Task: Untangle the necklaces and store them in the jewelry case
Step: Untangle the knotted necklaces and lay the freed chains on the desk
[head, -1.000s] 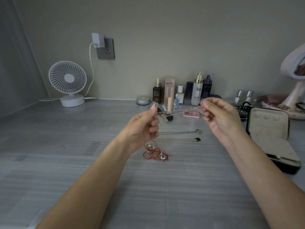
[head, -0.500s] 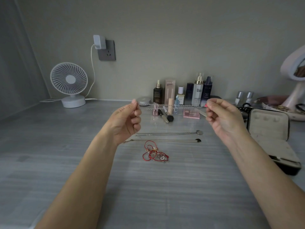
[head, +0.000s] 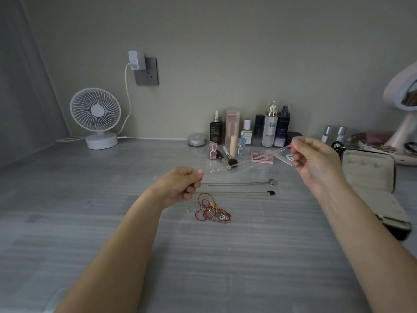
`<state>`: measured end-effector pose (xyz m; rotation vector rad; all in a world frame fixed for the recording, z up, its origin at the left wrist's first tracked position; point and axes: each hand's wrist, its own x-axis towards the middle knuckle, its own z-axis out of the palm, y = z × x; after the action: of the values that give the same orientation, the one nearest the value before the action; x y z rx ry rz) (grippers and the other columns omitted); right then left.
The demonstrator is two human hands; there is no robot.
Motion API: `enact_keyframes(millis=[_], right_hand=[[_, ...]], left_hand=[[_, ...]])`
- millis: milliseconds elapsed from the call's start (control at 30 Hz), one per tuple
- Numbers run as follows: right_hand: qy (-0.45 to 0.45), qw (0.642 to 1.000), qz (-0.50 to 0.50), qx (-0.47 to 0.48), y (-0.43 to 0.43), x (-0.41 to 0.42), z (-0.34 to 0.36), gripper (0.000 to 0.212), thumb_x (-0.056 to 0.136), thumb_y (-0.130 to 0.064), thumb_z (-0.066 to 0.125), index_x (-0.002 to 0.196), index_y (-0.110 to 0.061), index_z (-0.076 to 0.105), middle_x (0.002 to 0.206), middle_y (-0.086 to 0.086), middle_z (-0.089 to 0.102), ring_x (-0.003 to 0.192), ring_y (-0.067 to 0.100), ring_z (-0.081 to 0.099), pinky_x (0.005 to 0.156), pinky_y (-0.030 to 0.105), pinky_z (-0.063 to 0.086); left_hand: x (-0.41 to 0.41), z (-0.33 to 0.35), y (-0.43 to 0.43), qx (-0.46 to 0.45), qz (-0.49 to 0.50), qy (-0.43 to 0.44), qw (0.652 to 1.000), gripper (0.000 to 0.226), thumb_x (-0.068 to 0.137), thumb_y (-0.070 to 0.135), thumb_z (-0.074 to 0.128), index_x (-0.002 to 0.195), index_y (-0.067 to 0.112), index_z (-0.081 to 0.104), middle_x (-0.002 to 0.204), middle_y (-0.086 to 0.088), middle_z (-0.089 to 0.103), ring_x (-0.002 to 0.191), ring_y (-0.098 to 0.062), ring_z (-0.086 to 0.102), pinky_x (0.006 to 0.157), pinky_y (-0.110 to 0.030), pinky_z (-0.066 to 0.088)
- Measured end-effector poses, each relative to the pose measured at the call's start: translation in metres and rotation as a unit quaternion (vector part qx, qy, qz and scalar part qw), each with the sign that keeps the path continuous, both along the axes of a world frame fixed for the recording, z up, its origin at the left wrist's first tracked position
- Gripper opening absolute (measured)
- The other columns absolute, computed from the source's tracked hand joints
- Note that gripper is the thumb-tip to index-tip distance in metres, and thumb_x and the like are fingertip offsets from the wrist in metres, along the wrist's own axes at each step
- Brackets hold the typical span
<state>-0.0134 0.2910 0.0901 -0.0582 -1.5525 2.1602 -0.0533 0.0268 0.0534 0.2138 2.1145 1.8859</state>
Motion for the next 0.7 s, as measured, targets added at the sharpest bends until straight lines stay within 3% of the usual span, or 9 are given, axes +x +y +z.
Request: enact_keyframes(millis=[167,333,500,700], right_hand=[[-0.064,0.995,-0.016,0.071,0.002,-0.002,-0.009,0.012,0.084,-0.002,0.06,0.087,-0.012,0.066,0.07,0.002,0.061,0.057,0.006,0.048,0.053,0.016,0.042],[-0.069,0.991,-0.023,0.111,-0.001,-0.002,-0.01,0.011,0.084,-0.003,0.06,0.091,-0.01,0.066,0.071,0.002,0.061,0.057,0.006,0.049,0.053,0.016,0.043],[-0.058,0.987,0.0,0.148,-0.014,0.0,-0.008,0.012,0.084,-0.003,0.06,0.093,-0.009,0.065,0.074,0.003,0.062,0.064,0.01,0.052,0.061,0.022,0.045],[-0.012,0.989,0.037,0.145,-0.027,-0.003,-0.006,0.012,0.084,-0.001,0.06,0.085,-0.013,0.064,0.065,-0.002,0.066,0.053,0.0,0.059,0.054,0.015,0.047]], left_hand=[[-0.006,-0.004,0.002,0.06,0.049,0.014,0.997,0.026,0.096,0.018,0.047,0.07,0.013,0.047,0.059,0.001,0.041,0.038,-0.002,0.033,0.036,-0.013,0.028],[-0.01,-0.001,-0.002,0.156,0.112,0.044,0.98,0.023,0.094,0.016,0.049,0.072,0.011,0.05,0.062,-0.001,0.042,0.039,-0.002,0.035,0.036,-0.013,0.03],[-0.012,0.015,-0.014,0.299,0.14,0.051,0.942,0.022,0.094,0.017,0.05,0.072,0.011,0.053,0.055,0.003,0.049,0.04,-0.002,0.037,0.038,-0.012,0.033],[-0.011,0.028,-0.027,0.405,0.132,0.066,0.902,0.024,0.095,0.017,0.047,0.071,0.014,0.052,0.052,0.007,0.052,0.041,-0.001,0.038,0.04,-0.01,0.031]])
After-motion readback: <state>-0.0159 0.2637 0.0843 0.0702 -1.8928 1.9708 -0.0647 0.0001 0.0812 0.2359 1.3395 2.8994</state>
